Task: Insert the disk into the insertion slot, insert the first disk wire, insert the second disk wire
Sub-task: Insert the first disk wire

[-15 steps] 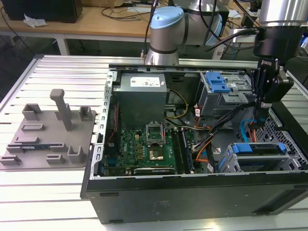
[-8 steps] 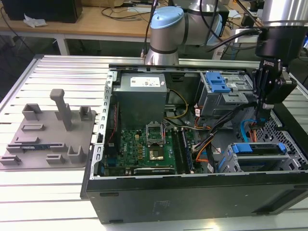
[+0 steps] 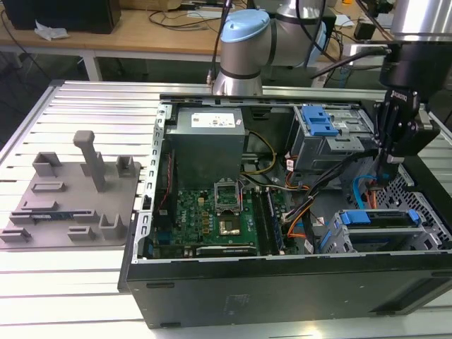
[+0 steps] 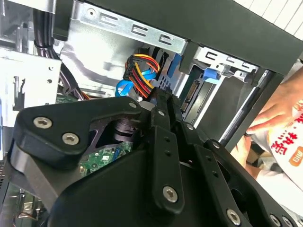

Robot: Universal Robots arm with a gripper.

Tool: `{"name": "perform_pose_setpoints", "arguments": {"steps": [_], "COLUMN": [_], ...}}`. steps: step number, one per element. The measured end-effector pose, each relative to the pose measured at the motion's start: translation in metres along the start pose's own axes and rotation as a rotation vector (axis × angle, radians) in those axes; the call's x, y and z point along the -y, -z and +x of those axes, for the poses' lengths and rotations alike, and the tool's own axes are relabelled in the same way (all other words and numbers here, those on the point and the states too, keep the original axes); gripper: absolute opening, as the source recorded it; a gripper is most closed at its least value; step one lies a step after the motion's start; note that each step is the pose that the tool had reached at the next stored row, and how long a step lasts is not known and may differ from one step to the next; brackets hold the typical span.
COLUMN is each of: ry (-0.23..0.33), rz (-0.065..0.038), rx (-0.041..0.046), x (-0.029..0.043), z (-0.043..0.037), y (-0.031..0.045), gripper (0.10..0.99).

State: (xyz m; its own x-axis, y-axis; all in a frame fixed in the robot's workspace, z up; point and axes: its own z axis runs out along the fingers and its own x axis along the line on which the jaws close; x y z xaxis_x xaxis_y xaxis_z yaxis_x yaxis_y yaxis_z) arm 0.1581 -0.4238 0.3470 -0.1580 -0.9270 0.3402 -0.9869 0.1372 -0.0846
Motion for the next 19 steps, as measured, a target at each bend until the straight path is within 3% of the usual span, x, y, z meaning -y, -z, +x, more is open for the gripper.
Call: {"name": "perform_pose_setpoints", "arguments": {"steps": [2, 3, 5, 7, 8, 10, 11, 12, 13, 16, 19], "ry": [0.000, -0.001, -0.001, -0.002, -0.003, -0.003, -0.004, -0.005, -0.005, -0.005, -0.004], "rz": [-0.002, -0.004, -0.007, -0.009, -0.013, -0.017, -0.021, -0.025, -0.028, -0.031, -0.033], "rx": [0.0133, 0.0257, 0.0420, 0.0575, 0.0838, 0.1087, 0.1308, 0.1582, 0.1725, 0.1916, 0.2047], "x": [0.0007, 0.0014, 0.0032, 0.0039, 0.0046, 0.0051, 0.0057, 0.0066, 0.0072, 0.0078, 0.0084], "z": [0.0045, 0.0091, 0.0204, 0.0258, 0.0302, 0.0337, 0.0369, 0.0425, 0.0461, 0.0499, 0.0534], "y": [-0.0004, -0.0007, -0.0041, -0.0061, -0.0078, -0.0083, -0.0082, -0.0073, -0.0067, -0.0052, -0.0040], "gripper": [0.169, 0.169, 0.169, 0.169, 0.169, 0.169, 0.169, 0.169, 0.169, 0.169, 0.169]}}
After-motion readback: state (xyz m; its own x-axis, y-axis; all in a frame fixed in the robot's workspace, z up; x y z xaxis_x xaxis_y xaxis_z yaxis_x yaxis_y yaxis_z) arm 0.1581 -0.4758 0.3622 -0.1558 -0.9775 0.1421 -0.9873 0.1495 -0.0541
